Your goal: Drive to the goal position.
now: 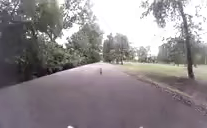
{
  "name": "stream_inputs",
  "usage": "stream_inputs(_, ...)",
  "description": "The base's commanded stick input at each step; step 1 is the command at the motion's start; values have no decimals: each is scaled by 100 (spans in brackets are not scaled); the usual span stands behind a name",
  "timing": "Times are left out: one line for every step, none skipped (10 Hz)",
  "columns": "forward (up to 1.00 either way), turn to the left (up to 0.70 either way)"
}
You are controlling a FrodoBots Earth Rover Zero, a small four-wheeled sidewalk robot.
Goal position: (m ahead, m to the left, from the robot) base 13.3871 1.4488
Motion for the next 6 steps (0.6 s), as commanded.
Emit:
stream_inputs(100, -7)
stream_inputs(100, -7)
stream_inputs(100, -7)
stream_inputs(100, -8)
stream_inputs(100, -9)
stream_inputs(100, -10)
